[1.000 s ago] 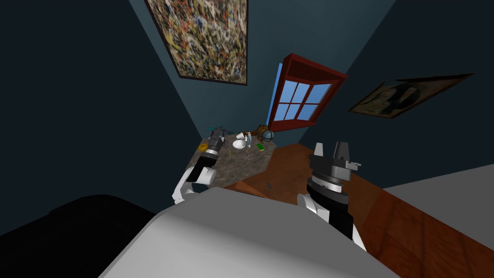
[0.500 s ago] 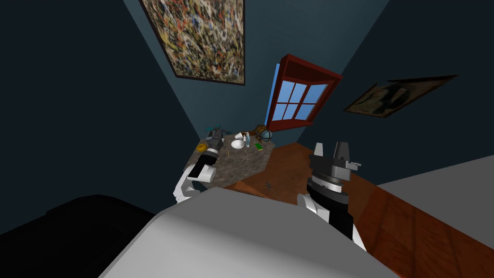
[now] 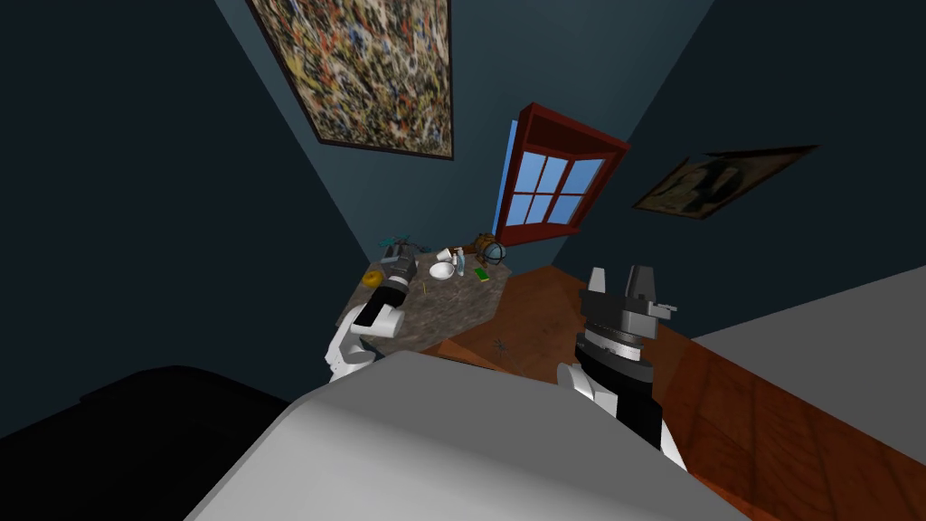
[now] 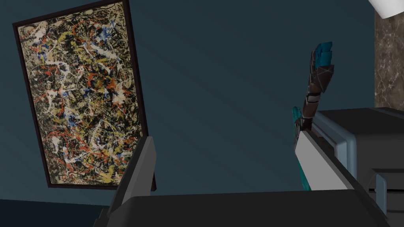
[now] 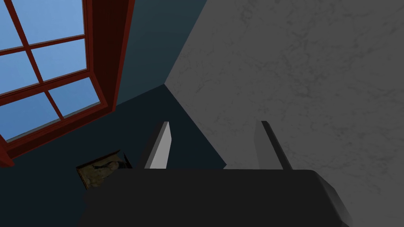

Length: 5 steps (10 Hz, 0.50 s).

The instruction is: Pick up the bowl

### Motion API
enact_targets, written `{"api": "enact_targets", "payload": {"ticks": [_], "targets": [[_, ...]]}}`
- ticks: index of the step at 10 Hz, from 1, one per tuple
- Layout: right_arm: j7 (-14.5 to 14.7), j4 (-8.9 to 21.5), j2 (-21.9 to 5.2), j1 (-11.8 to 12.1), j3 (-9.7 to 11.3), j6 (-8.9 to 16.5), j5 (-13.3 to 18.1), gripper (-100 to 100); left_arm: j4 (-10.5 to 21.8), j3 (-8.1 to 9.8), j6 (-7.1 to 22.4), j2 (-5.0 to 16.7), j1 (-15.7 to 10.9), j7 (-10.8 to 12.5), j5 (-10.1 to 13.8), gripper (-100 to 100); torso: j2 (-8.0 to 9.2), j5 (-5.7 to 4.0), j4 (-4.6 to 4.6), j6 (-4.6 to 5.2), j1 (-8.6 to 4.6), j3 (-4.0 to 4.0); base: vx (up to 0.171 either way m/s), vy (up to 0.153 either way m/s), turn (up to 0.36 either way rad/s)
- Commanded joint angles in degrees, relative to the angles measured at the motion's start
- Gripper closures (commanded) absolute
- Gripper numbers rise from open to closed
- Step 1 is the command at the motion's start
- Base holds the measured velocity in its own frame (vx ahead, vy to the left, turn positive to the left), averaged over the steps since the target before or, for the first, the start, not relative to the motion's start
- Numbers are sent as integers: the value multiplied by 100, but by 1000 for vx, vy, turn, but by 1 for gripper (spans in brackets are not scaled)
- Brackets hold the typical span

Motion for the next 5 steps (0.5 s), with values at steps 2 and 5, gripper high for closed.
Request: {"api": "enact_targets", "payload": {"ticks": [2,5], "targets": [[0,0,0,0,0,0,0,0,6,72,423,8,-138,-47,-17,-100,1,0,0,-1,2,1,5,-13,-44],[0,0,0,0,0,0,0,0,36,140,900,7,-262,-86,-29,-100,0,0,0,-1,2,0,8,-15,-51]]}}
